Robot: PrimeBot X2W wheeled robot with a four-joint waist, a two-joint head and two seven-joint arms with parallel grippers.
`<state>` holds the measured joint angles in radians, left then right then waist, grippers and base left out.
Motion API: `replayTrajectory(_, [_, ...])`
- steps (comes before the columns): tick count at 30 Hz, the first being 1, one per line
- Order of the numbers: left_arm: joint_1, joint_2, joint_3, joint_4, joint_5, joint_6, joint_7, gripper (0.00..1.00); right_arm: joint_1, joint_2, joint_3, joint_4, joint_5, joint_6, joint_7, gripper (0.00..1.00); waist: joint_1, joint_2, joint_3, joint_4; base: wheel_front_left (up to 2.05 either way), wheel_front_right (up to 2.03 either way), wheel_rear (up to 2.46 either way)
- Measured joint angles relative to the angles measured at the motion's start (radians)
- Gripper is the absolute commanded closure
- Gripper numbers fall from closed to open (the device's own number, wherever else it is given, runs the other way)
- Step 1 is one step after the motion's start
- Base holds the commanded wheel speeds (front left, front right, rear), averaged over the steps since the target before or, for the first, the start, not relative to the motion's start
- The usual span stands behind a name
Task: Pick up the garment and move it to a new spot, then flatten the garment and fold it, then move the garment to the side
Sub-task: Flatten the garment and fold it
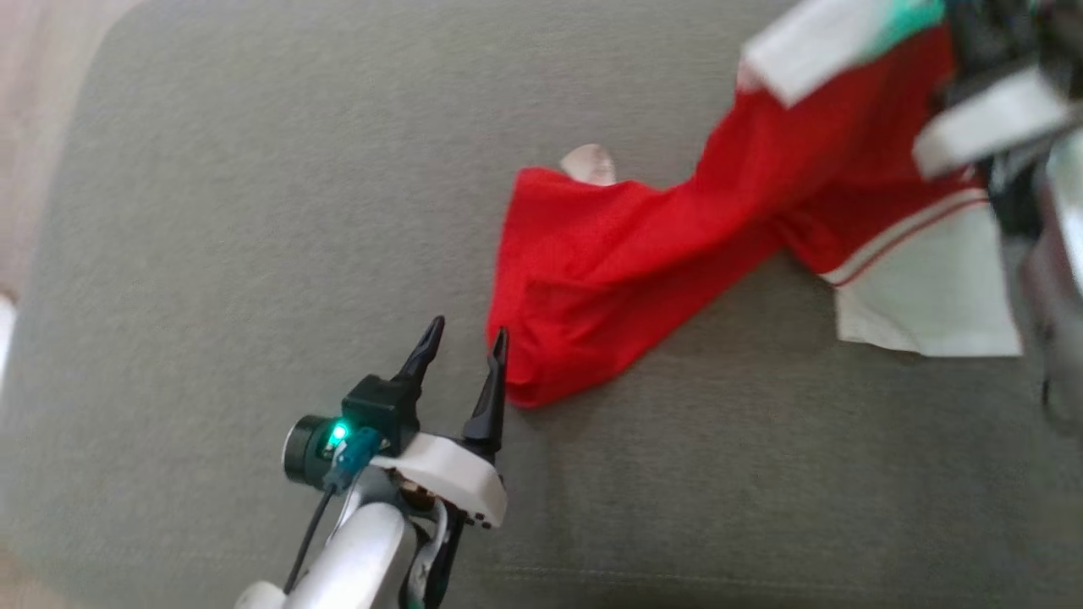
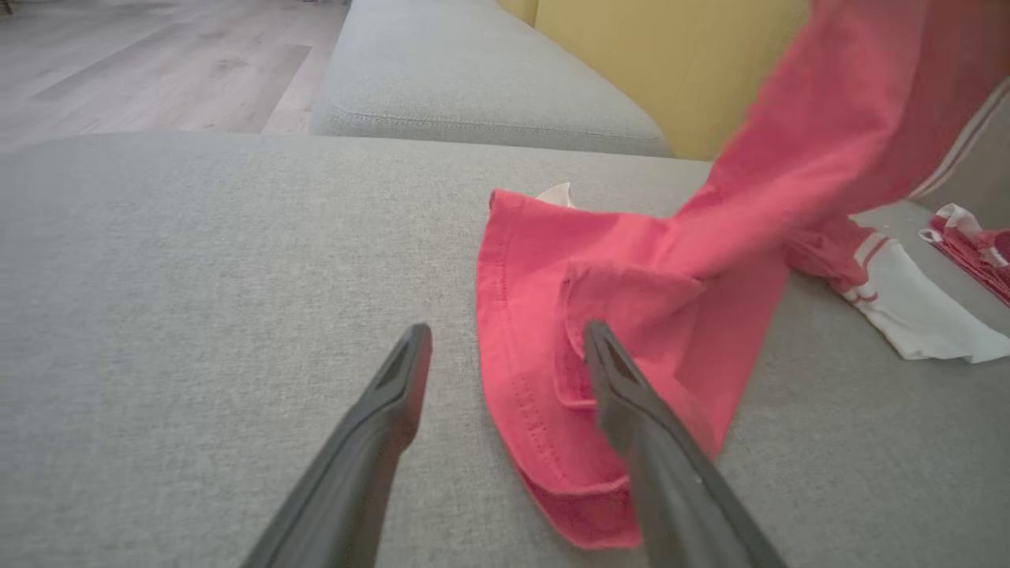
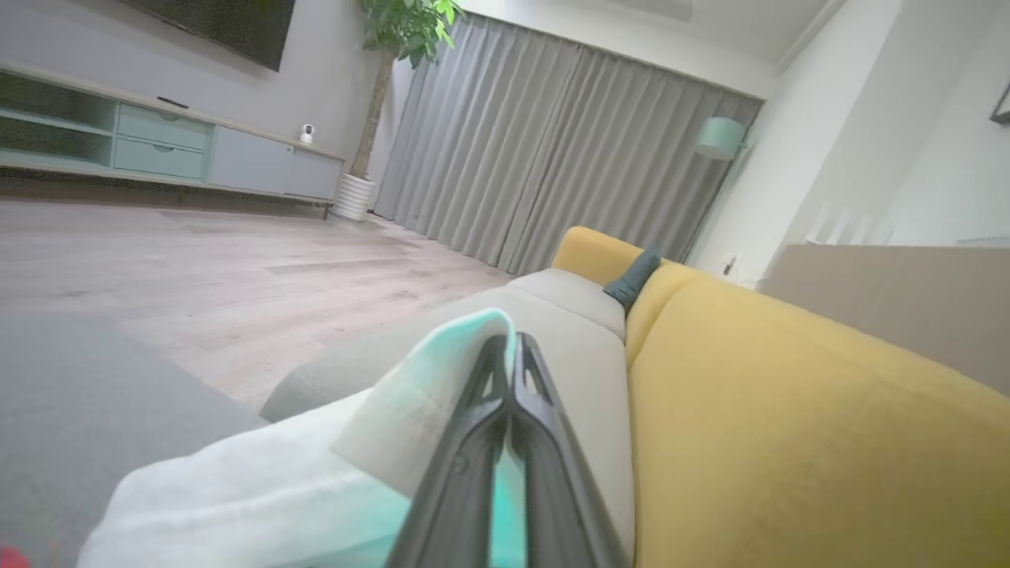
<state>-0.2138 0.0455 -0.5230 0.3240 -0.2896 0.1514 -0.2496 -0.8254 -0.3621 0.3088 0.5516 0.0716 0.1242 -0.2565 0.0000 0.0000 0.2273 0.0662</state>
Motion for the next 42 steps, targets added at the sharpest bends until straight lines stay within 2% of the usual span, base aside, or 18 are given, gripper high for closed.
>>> replayTrajectory(4, [-0.011, 0.0, -0.033, -0.01, -0.015, 0.011, 0.0, 0.0, -0.178, -0.01, 0.016, 0.159, -0.053, 0.0, 0.0, 1.0, 0.0, 0.0, 0.023, 0.061, 0.0, 0.0, 0.0])
replayTrajectory(11, [-0.039, -0.001, -0.091, -0.033, -0.04, 0.028, 0.0, 0.0, -0.359, -0.041, -0.112, 0.416, -0.165, 0.0, 0.001, 1.0, 0.0, 0.0, 0.065, 0.187, 0.0, 0.0, 0.0])
replayTrajectory(12, [-0.039, 0.0, -0.095, -0.034, -0.042, 0.032, 0.0, 0.0, -0.37, -0.042, -0.142, 0.446, -0.18, 0.0, 0.003, 0.05, 0.0, 0.0, 0.071, 0.203, 0.0, 0.0, 0.0])
replayTrajectory(13, [-0.039, 0.0, -0.1, -0.035, -0.045, 0.035, 0.0, 0.0, -0.376, -0.042, -0.166, 0.476, -0.196, 0.0, 0.014, 0.0, 0.0, 0.0, 0.077, 0.217, 0.0, 0.0, 0.0])
replayTrajectory(18, [-0.039, 0.0, -0.107, -0.042, -0.047, 0.048, 0.0, 0.0, -0.362, -0.005, -0.235, 0.601, -0.233, 0.0, 0.029, 0.0, 0.0001, -0.0001, 0.104, 0.237, 0.0, 0.0, 0.0])
replayTrajectory(25, [-0.071, -0.001, -0.099, -0.046, -0.047, 0.036, 0.0, 0.0, -0.237, 0.041, -0.274, 0.624, -0.184, 0.0, 0.008, 0.0, 0.0001, 0.0, 0.096, 0.159, 0.0, 0.0, 0.0])
replayTrajectory(31, [-0.143, -0.002, -0.075, -0.033, -0.063, -0.029, 0.0, 0.0, -0.074, 0.067, -0.266, 0.477, -0.057, 0.0, 0.006, 0.0, 0.0001, 0.0, 0.085, 0.075, 0.0, 0.0, 0.0])
replayTrajectory(35, [-0.191, -0.003, -0.062, 0.048, -0.113, -0.084, -0.004, 0.0, 0.045, 0.079, -0.245, 0.379, 0.01, 0.0, 0.006, 0.0, 0.0001, 0.0, 0.079, 0.021, 0.0, 0.0, 0.0])
replayTrajectory(42, [-0.228, -0.004, -0.023, 0.167, -0.173, -0.123, -0.007, 0.0, 0.158, 0.092, -0.22, 0.28, 0.075, 0.0, 0.006, 0.0, 0.0001, 0.0, 0.064, -0.046, 0.0, 0.0, 0.0])
